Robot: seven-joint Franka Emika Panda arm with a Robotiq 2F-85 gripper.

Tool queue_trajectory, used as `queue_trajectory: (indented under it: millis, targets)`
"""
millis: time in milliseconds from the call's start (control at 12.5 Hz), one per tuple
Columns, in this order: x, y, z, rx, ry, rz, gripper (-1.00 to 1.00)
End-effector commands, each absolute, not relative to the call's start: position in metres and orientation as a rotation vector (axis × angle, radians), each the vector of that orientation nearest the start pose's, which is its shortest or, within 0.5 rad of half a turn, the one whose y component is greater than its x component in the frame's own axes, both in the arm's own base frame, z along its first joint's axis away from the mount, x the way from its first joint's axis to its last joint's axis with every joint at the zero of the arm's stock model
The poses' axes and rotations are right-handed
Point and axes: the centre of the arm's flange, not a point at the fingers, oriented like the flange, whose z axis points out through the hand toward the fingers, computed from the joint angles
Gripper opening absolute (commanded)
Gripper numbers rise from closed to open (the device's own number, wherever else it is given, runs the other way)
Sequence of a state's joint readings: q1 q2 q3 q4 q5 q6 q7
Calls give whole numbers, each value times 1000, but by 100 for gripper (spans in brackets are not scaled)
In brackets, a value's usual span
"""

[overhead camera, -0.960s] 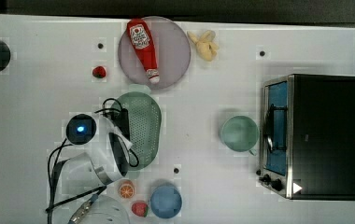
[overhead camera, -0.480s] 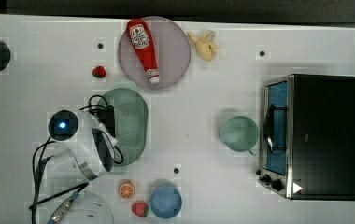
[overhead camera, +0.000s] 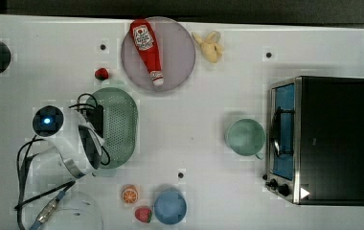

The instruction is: Drag strainer right to left.

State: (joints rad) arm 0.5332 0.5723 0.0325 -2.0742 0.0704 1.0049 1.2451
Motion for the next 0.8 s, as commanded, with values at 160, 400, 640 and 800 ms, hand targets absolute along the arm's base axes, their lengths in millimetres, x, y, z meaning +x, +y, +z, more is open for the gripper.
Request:
queue_trajectory:
  millis: [160,400,640,800]
  targets:
    - [478,360,155,-2267,2187,135,100]
    - [475,380,154,-2230,2205,148,100]
    - [472,402,155,-2183,2233,153,100]
    - [470,414,153,-2188,2219,154,100]
